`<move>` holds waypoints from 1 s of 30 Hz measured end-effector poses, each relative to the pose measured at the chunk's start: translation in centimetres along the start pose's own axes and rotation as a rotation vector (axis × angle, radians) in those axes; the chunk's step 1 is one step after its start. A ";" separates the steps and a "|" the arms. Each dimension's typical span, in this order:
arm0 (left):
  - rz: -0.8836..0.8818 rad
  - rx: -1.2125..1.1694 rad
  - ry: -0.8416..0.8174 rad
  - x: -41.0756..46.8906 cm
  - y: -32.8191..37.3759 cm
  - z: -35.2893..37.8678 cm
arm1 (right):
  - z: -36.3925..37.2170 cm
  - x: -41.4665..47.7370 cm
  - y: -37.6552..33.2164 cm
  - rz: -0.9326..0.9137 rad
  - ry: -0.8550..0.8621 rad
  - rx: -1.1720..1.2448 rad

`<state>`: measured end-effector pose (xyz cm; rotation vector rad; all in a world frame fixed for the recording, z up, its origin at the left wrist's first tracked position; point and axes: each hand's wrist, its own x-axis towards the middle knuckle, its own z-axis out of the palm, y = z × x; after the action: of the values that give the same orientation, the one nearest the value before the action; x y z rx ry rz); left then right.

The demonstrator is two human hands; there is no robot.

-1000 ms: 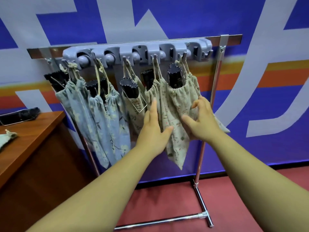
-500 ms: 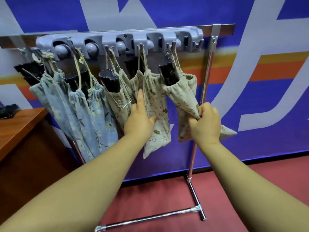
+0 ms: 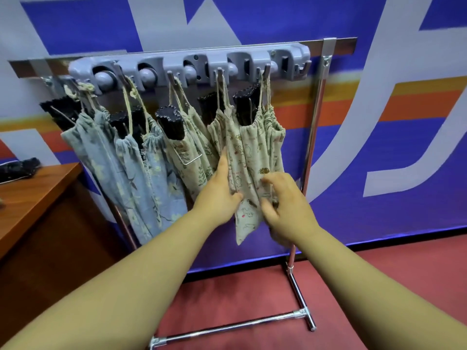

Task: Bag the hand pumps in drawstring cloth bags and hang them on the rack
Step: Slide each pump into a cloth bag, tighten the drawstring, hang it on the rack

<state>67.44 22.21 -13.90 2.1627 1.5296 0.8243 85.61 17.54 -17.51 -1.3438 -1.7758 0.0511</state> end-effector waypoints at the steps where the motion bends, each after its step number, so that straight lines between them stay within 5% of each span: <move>1: -0.006 -0.004 -0.005 0.0 -0.3 -0.2 | -0.1 0.0 0.0 0.010 -0.016 0.027; 7: -0.018 0.010 -0.094 -0.2 -1.7 -0.5 | 0.8 0.2 0.1 0.075 -0.166 -0.086; 11: -0.040 0.050 -0.147 -1.3 -2.5 -0.5 | 1.4 -0.5 -0.6 0.120 -0.113 -0.145; 19: -0.195 0.292 -0.042 -3.9 -3.5 -4.0 | 1.8 -1.9 -4.0 0.059 0.106 -0.314; 30: -0.131 0.231 0.121 -4.6 -3.7 -5.2 | 3.5 1.7 -3.6 0.041 -0.055 -0.356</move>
<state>60.32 19.00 -13.32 2.1741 1.8883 0.7803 80.57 18.95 -16.82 -1.6434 -1.8632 -0.2172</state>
